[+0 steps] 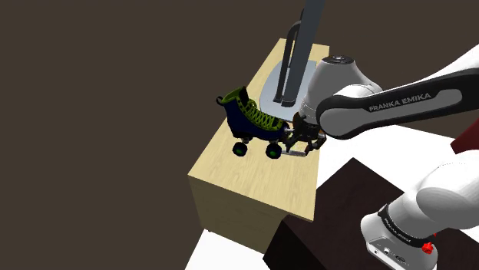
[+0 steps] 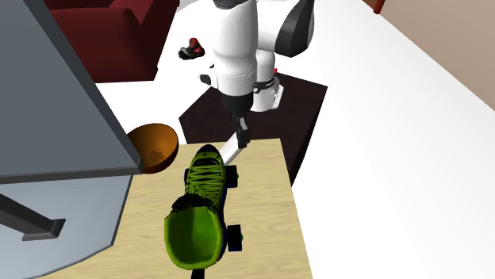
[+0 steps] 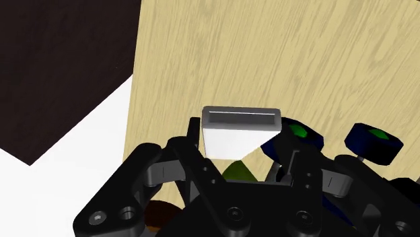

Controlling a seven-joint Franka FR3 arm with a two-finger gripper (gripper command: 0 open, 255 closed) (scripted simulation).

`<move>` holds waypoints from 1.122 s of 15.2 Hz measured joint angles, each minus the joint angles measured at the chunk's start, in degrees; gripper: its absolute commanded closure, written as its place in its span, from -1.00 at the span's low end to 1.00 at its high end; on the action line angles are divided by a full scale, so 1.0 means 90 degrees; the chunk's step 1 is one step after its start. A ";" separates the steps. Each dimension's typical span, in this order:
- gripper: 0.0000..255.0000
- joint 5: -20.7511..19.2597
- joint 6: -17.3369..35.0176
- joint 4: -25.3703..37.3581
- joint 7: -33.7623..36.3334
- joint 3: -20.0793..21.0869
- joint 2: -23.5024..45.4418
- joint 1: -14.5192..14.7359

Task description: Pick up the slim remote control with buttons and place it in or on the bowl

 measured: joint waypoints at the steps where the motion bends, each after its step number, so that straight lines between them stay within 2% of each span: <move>1: 1.00 -0.0013 -0.0097 0.0054 -0.0004 -0.0019 -0.0043 -0.0006; 6: 1.00 -0.0061 -0.0599 0.0236 -0.0084 -0.0171 -0.0356 -0.0025; 10: 1.00 -0.0343 -0.0656 0.0404 -0.0629 -0.0608 -0.0238 -0.0385; 17: 1.00 -0.0903 -0.0645 0.0952 -0.1637 -0.1382 0.0436 -0.1099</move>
